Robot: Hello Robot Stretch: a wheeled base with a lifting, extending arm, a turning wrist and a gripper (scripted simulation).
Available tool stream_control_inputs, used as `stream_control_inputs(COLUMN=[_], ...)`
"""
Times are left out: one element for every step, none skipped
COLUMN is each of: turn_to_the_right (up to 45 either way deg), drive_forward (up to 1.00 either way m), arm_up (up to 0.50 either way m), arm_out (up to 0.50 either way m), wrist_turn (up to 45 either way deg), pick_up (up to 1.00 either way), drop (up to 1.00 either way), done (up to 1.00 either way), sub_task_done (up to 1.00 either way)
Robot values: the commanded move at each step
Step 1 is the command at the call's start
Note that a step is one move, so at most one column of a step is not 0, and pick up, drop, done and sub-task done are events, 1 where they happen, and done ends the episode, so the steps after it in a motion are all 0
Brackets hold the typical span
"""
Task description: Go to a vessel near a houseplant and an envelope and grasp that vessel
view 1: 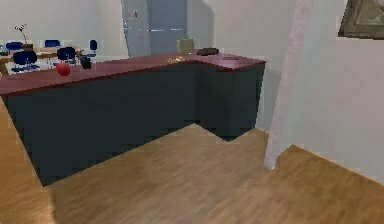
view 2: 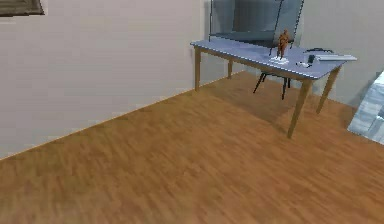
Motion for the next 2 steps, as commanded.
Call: stream_control_inputs(turn_to_the_right=[-6.0,0.0], drive_forward=[0.0,0.55], arm_up=[0.0,0.0], arm_out=[0.0,0.0], wrist_turn=[0.0,0.0], pick_up=[0.0,0.0], drop=[0.0,0.0], done=[0.0,0.0], sub_task_done=[0.0,0.0])
